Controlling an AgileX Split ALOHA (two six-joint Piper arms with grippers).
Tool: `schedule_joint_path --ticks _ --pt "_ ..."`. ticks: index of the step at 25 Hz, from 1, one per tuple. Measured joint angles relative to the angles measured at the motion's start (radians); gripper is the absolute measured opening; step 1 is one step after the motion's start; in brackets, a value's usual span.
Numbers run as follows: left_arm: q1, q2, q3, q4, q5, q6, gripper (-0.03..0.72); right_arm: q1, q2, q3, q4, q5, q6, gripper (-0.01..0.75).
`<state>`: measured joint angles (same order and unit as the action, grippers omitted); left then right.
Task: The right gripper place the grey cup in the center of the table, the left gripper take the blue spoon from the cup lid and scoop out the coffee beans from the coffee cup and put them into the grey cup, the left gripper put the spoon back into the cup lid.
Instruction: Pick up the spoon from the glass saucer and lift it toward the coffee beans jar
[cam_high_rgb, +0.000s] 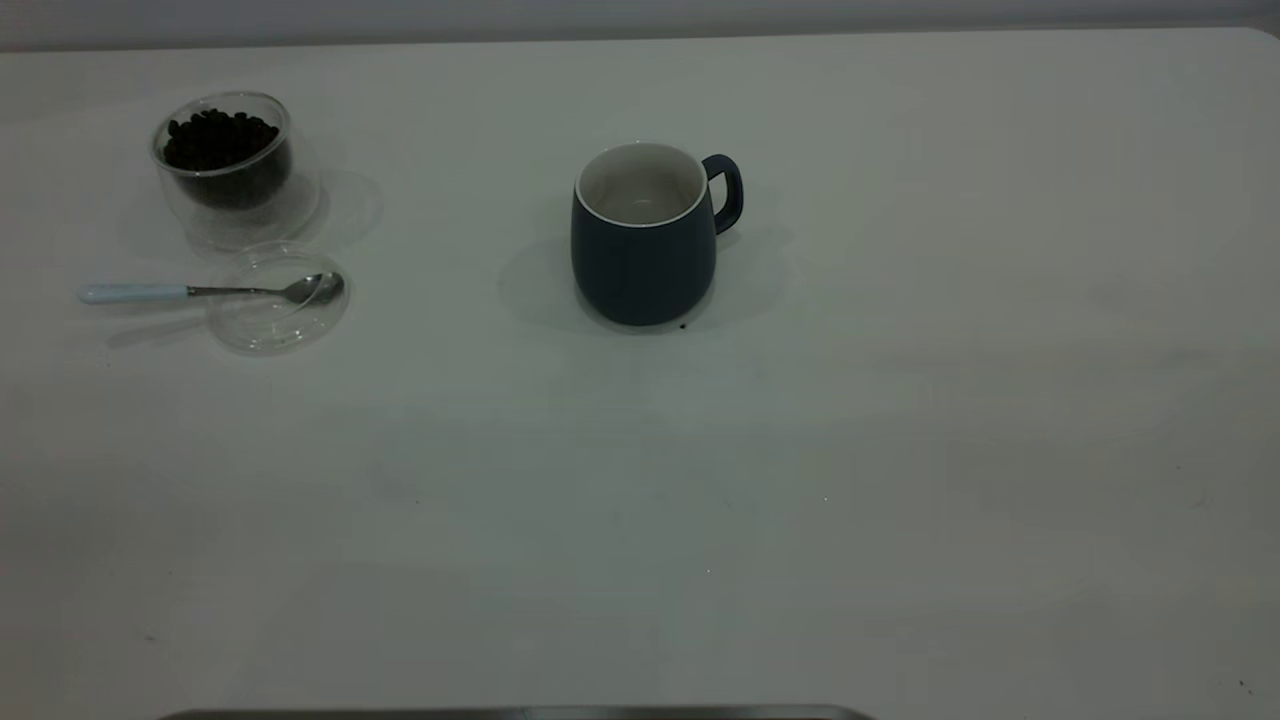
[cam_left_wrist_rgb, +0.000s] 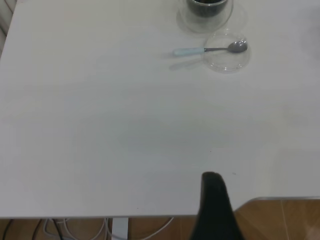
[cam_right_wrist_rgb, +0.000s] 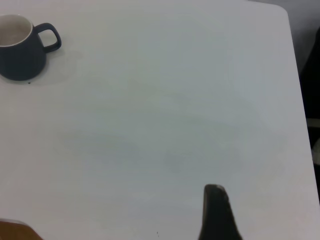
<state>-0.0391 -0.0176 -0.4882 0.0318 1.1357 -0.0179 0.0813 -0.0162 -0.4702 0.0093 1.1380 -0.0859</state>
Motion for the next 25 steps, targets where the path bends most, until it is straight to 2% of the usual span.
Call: schedule_joint_path --ticks 11,15,19,23,25 --pt "-0.007 0.023 -0.007 0.0 -0.005 -0.018 0.591 0.0 0.0 0.0 0.0 0.0 0.0 0.462" --pt "-0.01 0.161 -0.056 -0.013 -0.077 -0.037 0.591 0.0 0.0 0.0 0.0 0.0 0.0 0.462" --pt "-0.01 0.368 -0.091 -0.032 -0.23 -0.042 0.591 0.0 0.0 0.0 0.0 0.0 0.0 0.462" --pt "-0.01 0.62 -0.091 -0.176 -0.445 0.028 0.616 0.0 0.0 0.0 0.0 0.0 0.0 0.462" --pt "-0.01 0.745 -0.094 -0.268 -0.534 0.093 0.655 0.0 0.0 0.0 0.0 0.0 0.0 0.462"
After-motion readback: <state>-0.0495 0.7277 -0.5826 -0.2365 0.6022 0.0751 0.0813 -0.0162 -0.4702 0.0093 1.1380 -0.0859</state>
